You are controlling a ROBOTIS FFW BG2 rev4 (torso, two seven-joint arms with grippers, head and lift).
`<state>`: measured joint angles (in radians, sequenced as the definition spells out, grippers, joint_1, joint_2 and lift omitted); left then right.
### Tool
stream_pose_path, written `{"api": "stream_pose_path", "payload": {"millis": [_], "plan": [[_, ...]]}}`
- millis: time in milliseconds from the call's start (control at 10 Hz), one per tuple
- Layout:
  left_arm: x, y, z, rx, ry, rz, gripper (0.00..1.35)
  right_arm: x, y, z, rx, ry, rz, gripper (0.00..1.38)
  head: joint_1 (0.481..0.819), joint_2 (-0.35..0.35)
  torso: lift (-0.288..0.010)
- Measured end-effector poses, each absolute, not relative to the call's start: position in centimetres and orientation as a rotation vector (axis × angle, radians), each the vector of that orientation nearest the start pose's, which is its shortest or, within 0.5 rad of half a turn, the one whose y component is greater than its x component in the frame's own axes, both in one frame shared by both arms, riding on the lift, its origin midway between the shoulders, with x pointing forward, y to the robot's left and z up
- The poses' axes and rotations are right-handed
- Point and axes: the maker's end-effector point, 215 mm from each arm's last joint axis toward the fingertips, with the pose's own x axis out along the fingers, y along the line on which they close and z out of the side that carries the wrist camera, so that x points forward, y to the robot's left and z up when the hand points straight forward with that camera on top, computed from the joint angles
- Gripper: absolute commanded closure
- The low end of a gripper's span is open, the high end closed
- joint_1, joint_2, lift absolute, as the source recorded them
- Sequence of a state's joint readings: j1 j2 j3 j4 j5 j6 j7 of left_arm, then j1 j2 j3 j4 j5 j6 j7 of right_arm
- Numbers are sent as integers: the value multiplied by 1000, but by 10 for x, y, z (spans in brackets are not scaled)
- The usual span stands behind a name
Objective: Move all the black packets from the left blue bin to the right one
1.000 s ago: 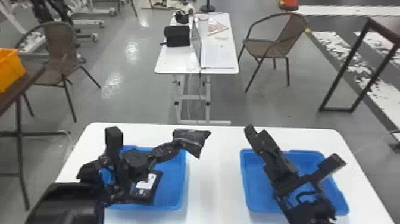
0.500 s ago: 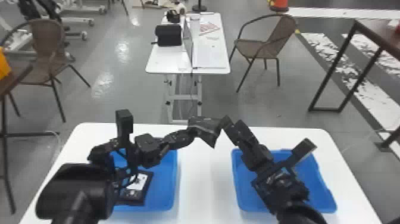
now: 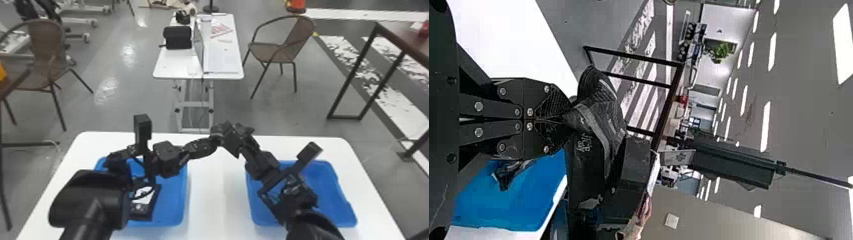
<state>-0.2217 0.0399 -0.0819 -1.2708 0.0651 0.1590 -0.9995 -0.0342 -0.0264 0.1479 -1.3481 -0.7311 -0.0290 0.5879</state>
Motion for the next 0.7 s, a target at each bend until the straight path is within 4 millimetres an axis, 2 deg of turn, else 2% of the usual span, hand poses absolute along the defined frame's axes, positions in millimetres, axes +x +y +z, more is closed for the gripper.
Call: {"api": "stream_pose_path", "payload": {"millis": [200, 300, 500, 600, 700], "plan": [[542, 28, -391, -123, 218, -1060, 1213, 553, -72, -360, 710, 6, 619, 1280, 695, -44, 0], [543, 28, -390, -126, 214, -1057, 1128, 552, -70, -360, 715, 7, 618, 1280, 695, -43, 0], [546, 35, -392, -148, 211, -1024, 366, 553, -71, -362, 742, 1, 607, 1280, 695, -38, 0], [546, 45, -398, -173, 219, -992, 134, 556, -79, -362, 757, -10, 588, 1280, 695, -34, 0], [546, 61, -402, -199, 218, -954, 136, 562, -100, -365, 756, -20, 550, 1280, 695, -37, 0]]}}
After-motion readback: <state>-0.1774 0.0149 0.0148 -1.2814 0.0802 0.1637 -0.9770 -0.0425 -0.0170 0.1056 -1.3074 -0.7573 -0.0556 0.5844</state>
